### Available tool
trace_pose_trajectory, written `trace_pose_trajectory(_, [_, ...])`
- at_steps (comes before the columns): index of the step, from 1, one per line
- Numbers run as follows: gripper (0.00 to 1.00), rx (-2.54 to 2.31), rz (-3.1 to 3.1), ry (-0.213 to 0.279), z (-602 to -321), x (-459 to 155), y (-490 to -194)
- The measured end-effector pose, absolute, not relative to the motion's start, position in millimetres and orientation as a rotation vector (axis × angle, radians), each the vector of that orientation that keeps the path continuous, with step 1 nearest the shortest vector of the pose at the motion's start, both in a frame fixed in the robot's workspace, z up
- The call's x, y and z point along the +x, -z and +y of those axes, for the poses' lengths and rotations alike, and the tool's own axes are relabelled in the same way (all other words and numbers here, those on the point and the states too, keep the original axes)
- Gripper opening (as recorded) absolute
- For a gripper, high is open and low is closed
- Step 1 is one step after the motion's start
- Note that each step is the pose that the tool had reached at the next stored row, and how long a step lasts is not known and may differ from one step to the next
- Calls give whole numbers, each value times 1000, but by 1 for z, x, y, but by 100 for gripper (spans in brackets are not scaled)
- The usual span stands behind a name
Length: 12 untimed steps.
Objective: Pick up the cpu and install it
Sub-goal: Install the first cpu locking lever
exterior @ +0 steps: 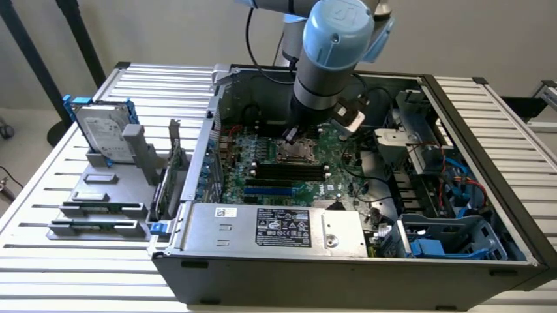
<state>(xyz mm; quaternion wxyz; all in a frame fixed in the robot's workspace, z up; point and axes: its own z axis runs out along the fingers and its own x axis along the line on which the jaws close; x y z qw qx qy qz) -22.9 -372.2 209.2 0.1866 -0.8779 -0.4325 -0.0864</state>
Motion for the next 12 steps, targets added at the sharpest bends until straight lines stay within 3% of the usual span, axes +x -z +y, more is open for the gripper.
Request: trace_pose_trajectory(12, [11, -2471, -1216, 239, -391, -29, -220])
